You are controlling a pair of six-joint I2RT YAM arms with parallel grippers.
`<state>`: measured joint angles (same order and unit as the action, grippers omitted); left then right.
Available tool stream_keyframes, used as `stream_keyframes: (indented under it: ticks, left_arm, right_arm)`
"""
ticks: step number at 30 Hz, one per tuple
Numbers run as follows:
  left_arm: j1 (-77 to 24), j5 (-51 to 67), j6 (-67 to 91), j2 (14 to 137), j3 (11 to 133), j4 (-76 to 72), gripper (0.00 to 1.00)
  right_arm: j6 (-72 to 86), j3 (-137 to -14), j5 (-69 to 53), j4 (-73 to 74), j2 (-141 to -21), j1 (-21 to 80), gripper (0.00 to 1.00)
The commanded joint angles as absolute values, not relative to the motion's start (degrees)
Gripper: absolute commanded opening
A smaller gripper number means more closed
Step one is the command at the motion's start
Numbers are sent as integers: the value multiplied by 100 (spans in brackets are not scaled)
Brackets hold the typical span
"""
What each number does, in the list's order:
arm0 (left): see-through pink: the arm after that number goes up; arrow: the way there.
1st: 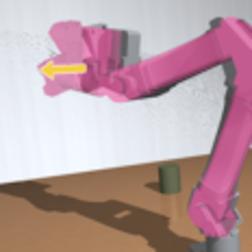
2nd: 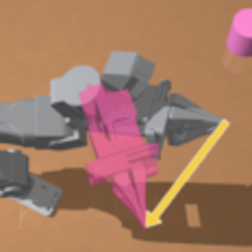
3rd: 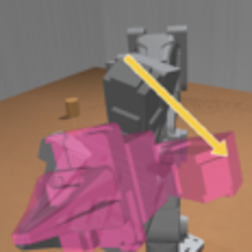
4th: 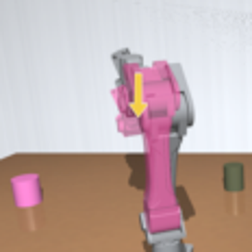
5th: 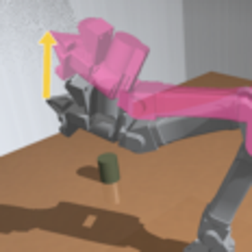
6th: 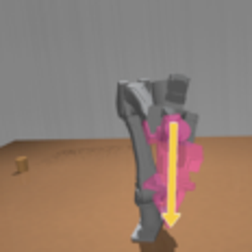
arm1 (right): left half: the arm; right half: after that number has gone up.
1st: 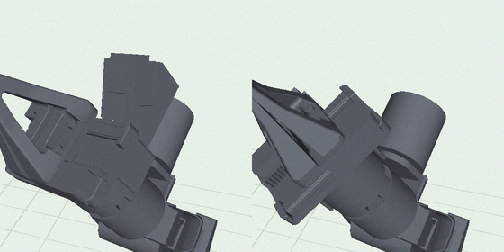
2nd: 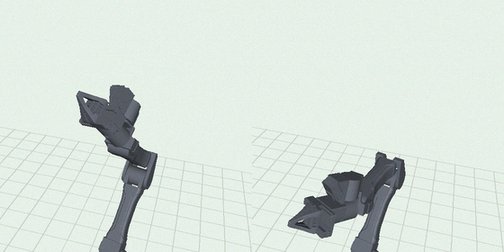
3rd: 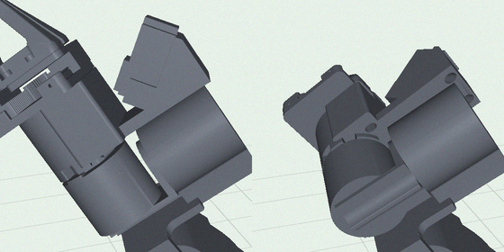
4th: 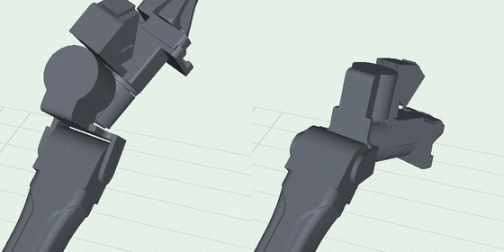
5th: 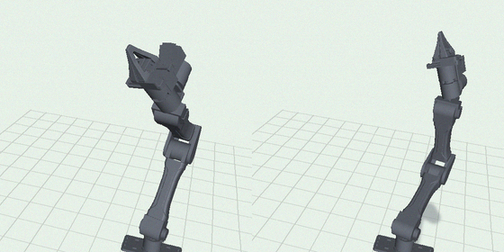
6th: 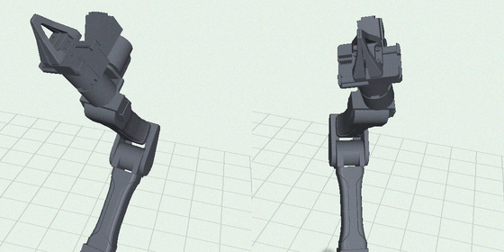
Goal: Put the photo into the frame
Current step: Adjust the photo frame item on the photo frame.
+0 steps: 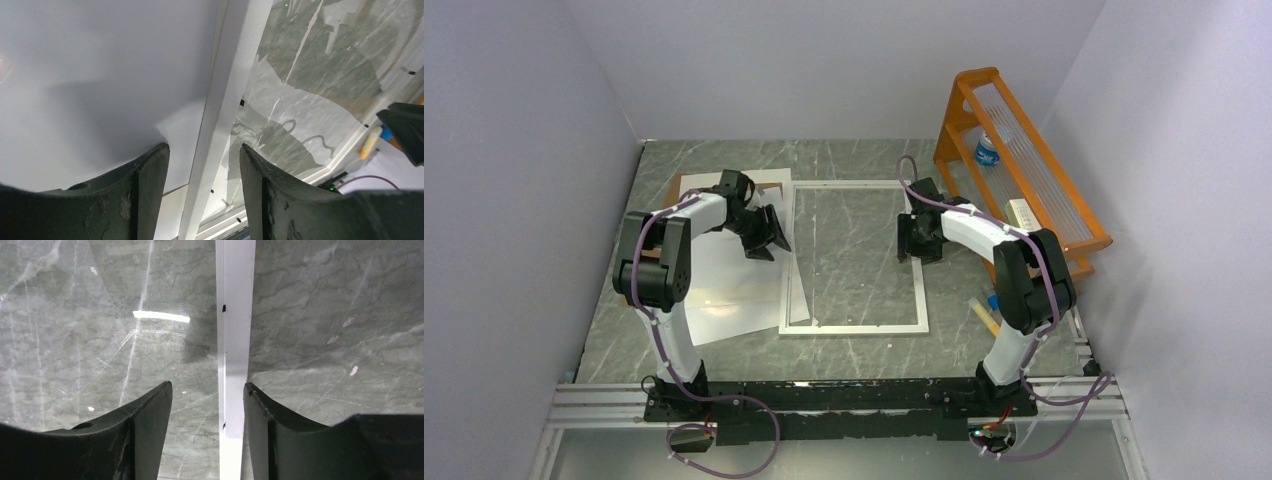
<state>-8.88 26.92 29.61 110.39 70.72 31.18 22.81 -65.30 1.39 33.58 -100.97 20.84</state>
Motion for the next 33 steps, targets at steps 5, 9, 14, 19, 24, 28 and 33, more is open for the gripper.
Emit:
stream_keyframes:
  ticks: [5,9,14,19,24,28,33]
  left_arm:
    - [-1414,1310,2881,10449,7135,3905,61]
    - [-1656,1312,2919,10236,6886,3887,63]
    - [-1917,1022,3092,9925,6661,3999,63]
    - [-2188,742,3194,9917,6638,4054,52]
    - [-2249,888,3134,10124,6651,4006,45]
    - [-2271,756,3108,10202,6735,4068,46]
    - [-2285,755,2818,10340,6969,4138,40]
  right_arm:
    - [2592,-6597,201,3411,-9824,2095,58]
    - [2721,-6538,126,3259,-9824,2097,59]
    - [2883,-6439,26,3089,-9778,2092,60]
    - [2931,-6366,21,3027,-9832,2094,60]
    - [2908,-6308,-181,2948,-9824,2092,60]
    - [2907,-6285,-176,2947,-9843,2083,60]
    - [2832,-6266,-247,2945,-9812,2076,60]
